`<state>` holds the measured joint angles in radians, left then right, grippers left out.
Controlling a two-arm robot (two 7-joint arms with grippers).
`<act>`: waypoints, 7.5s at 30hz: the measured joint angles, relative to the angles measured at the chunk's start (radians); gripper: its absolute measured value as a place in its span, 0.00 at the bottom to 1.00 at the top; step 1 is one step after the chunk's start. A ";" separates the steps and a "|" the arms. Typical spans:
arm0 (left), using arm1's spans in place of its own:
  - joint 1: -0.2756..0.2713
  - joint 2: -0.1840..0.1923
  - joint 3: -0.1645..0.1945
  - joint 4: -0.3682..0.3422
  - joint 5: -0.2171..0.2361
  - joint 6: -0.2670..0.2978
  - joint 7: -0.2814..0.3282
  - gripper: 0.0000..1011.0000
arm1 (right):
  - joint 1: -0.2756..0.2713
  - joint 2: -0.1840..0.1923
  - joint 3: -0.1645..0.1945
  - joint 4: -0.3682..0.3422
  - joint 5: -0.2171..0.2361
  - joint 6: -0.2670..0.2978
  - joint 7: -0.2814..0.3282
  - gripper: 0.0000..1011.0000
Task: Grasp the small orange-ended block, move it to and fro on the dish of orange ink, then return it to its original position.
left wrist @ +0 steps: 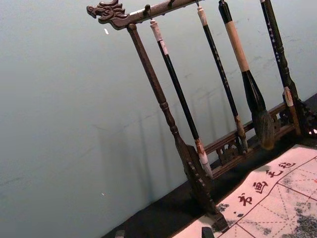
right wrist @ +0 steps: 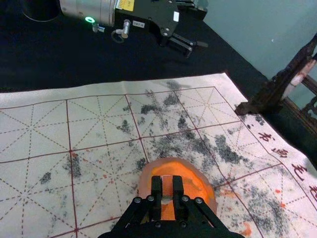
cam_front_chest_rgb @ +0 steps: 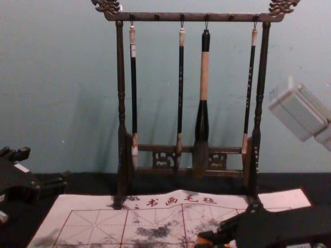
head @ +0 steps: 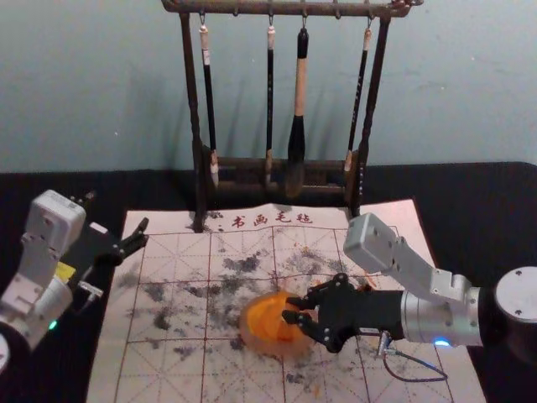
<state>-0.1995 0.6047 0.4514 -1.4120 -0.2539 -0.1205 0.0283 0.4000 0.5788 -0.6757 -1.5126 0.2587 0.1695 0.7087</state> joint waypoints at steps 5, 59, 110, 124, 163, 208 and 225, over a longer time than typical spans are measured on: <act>0.000 0.000 0.000 0.000 0.000 0.000 0.000 0.99 | 0.012 -0.009 -0.007 0.009 -0.006 -0.001 0.001 0.11; 0.000 0.000 0.000 0.000 0.000 0.000 0.000 0.99 | -0.005 0.005 0.008 -0.006 0.016 0.005 -0.006 0.10; 0.000 0.000 0.000 0.000 0.000 0.000 0.000 0.99 | 0.029 0.001 -0.001 0.032 -0.006 0.009 0.003 0.10; 0.000 0.000 0.000 0.000 0.000 0.000 0.000 0.99 | 0.025 0.005 -0.024 0.002 0.002 0.008 0.024 0.10; 0.000 0.000 0.000 0.000 0.000 0.000 0.000 0.99 | 0.048 -0.010 -0.002 0.055 -0.009 0.015 -0.006 0.10; 0.000 0.000 0.000 0.000 0.000 0.000 0.000 0.99 | -0.252 0.218 0.287 -0.250 0.177 0.031 -0.181 0.10; 0.000 0.000 0.000 0.000 0.000 0.000 0.000 0.99 | -0.288 0.181 0.310 -0.224 0.160 0.057 -0.219 0.10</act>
<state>-0.1995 0.6047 0.4514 -1.4119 -0.2539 -0.1205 0.0283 0.1120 0.7598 -0.3657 -1.7362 0.4191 0.2267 0.4896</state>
